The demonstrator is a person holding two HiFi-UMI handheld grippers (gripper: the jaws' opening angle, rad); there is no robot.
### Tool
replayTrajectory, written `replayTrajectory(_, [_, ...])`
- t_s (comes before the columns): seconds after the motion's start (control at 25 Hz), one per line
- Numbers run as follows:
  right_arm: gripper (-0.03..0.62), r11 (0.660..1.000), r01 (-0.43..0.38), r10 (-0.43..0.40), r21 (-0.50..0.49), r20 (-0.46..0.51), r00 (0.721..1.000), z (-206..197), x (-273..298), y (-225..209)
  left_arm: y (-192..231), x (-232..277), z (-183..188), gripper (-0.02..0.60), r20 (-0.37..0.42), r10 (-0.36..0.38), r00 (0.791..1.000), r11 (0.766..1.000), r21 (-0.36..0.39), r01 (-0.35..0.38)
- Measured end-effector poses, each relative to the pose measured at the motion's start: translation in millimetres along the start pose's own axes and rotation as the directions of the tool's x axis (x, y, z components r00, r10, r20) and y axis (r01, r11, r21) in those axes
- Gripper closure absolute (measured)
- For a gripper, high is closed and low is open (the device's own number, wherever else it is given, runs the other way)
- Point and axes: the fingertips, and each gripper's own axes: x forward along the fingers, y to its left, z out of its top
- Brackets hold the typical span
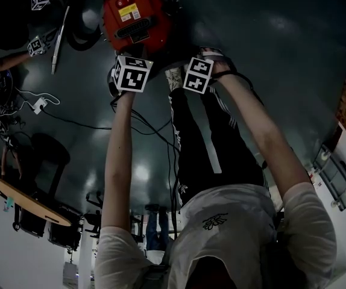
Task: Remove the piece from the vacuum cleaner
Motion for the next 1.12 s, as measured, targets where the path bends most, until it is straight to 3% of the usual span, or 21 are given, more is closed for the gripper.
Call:
replayTrajectory(0.04, [0.434,1.0,-0.012,0.012,-0.009,-0.018,1.0,-1.5,2.4,3.8,-0.3,-0.7,0.2,0.58,0.002,0.0,1.0,1.0,0.0,0.0])
replayTrajectory(0.08, [0.524,1.0,-0.019,0.019,-0.024,-0.035,0.999,-3.0,3.6,7.9,-0.4,-1.5,0.8,0.58,0.005,0.0,1.0,1.0,0.0,0.0])
replayTrajectory(0.16, [0.559,0.998,-0.017,0.014,-0.063,-0.053,0.999,-4.7,2.9,15.4,-0.3,-2.9,2.6,0.58,0.014,0.004,1.0,1.0,-0.001,-0.004])
replayTrajectory(0.48, [0.562,0.991,0.008,-0.014,-0.132,-0.049,0.999,-10.9,0.9,45.3,-0.5,-1.1,0.5,0.58,-0.001,-0.012,1.0,1.0,-0.005,0.012])
replayTrajectory(0.68, [0.562,1.0,0.003,-0.003,-0.003,-0.024,1.0,-7.8,-4.3,53.3,-0.1,-1.5,1.2,0.58,-0.001,-0.008,1.0,1.0,-0.015,0.008])
replayTrajectory(0.88, [0.562,0.998,-0.029,0.028,-0.061,-0.028,0.999,-8.7,-6.5,70.9,0.2,-1.1,0.4,0.58,-0.004,-0.008,1.0,1.0,-0.025,0.008])
replayTrajectory(1.12, [0.56,0.999,-0.032,0.032,0.029,-0.021,0.999,-19.8,-19.4,79.8,2.8,-2.3,4.1,0.58,0.047,0.019,0.999,0.996,-0.087,-0.015])
